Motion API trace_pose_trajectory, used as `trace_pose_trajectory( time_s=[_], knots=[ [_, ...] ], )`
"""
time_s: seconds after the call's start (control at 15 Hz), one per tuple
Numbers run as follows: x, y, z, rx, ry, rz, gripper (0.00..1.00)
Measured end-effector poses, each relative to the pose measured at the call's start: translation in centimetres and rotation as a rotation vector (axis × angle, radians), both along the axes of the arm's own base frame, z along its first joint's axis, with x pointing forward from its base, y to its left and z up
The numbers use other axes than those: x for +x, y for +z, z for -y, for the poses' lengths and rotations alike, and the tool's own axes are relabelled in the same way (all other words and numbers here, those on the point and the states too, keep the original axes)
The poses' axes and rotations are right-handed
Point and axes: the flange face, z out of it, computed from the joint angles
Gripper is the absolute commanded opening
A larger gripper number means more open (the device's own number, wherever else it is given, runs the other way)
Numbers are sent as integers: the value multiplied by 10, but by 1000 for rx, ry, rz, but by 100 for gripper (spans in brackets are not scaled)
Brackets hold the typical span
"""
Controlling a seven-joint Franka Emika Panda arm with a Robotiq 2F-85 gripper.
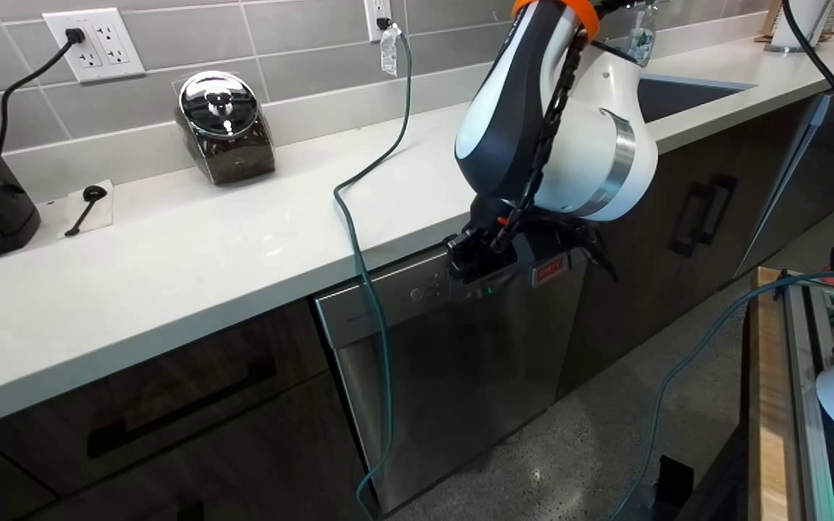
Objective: Press a button on the dishwasher.
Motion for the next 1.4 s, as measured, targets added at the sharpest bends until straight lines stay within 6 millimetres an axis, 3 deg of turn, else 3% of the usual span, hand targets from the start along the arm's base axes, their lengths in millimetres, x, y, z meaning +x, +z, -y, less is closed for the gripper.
trace_pose_trajectory(
  time_s=[1.4],
  knots=[
    [2, -3, -2, -3, -26, 8, 0]
  ],
)
